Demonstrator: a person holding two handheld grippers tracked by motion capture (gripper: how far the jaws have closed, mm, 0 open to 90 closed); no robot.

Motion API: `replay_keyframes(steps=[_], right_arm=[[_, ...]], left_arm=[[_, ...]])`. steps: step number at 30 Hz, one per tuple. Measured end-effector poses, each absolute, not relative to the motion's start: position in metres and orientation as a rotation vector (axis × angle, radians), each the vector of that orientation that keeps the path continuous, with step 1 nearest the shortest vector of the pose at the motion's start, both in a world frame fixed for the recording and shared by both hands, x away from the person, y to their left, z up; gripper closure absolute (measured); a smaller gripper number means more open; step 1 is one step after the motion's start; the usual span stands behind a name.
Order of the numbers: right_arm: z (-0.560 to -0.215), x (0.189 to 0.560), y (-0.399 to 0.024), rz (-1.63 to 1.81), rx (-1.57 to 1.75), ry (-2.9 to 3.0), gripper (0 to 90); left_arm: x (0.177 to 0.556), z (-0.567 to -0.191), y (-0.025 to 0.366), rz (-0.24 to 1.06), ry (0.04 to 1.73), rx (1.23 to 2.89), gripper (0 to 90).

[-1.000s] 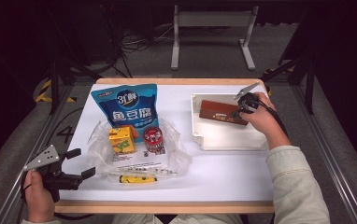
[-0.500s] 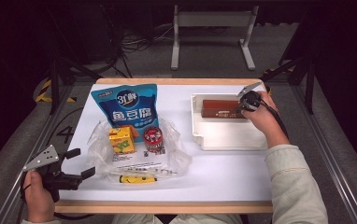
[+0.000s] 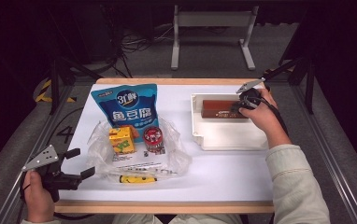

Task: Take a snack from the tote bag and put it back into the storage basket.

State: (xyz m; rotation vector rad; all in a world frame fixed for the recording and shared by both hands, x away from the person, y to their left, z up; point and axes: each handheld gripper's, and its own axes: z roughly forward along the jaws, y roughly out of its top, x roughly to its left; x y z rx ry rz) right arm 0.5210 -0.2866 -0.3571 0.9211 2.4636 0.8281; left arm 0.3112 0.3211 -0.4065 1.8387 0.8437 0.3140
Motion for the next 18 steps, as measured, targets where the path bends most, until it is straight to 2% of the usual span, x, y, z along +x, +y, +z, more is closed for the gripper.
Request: replay_keyframes(steps=[2, 4, 7, 9, 11, 13, 18], right_arm=[[-0.354, 0.521, -0.285, 0.843, 0.911, 2.456, 66.7], [-0.345, 0.519, -0.277, 0.915, 0.89, 2.438, 56.6], [-0.34, 0.517, -0.271, 0.94, 0.879, 2.435, 52.5], [-0.332, 0.513, -0.261, 1.009, 0.845, 2.42, 39.7], [-0.33, 0.512, -0.259, 1.027, 0.839, 2.417, 38.0], [-0.325, 0.509, -0.253, 1.057, 0.817, 2.402, 32.7], [-0.314, 0.503, -0.244, 1.118, 0.794, 2.4, 29.0]], left_arm=[[0.312, -0.406, 0.321, 0.314, 0.845, 1.835, 2.1], [0.313, -0.406, 0.321, 0.318, 0.843, 1.831, 2.1], [0.314, -0.404, 0.318, 0.357, 0.854, 1.84, 2.2], [0.314, -0.403, 0.318, 0.366, 0.845, 1.833, 2.3], [0.314, -0.403, 0.319, 0.362, 0.847, 1.823, 2.3], [0.316, -0.404, 0.319, 0.364, 0.845, 1.823, 2.3], [0.317, -0.403, 0.317, 0.355, 0.836, 1.833, 2.3]])
